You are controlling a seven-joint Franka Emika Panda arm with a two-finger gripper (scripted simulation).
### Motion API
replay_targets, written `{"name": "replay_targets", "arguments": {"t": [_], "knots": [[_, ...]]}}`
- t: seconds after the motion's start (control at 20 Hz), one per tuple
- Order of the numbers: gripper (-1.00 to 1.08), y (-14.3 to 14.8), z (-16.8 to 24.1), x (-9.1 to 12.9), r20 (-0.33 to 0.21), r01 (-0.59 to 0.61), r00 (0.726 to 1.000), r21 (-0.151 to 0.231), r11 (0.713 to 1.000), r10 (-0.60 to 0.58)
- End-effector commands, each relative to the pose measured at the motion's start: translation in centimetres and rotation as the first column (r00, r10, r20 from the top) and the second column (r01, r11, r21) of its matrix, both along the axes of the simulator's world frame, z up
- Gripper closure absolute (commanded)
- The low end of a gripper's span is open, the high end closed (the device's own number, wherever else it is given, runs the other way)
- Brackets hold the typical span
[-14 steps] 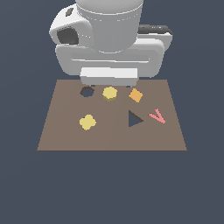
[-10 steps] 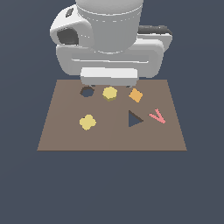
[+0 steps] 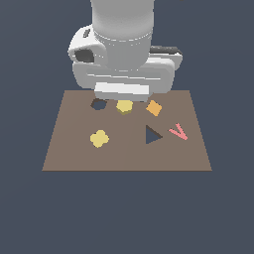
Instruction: Insert a designated object into the corresponding slot on a board.
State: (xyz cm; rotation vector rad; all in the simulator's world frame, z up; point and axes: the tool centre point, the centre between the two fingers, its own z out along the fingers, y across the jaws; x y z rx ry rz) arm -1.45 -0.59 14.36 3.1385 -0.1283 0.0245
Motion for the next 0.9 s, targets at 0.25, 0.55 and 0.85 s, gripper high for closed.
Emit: {"name": "replay_targets", "arguments": {"t": [0.25,0.55,0.85], "knots": [[-0.92,-0.2,-5.2,-3.0,-0.009,0.06,0.998,0.0,0.998,-0.06],[-0.92,-0.3,-8.1,-4.7,-0.014,0.093,0.996,0.0,0.996,-0.093],[-0.92,-0.2,-9.3,-5.2,-0.015,0.106,0.994,0.001,0.994,-0.106]]}}
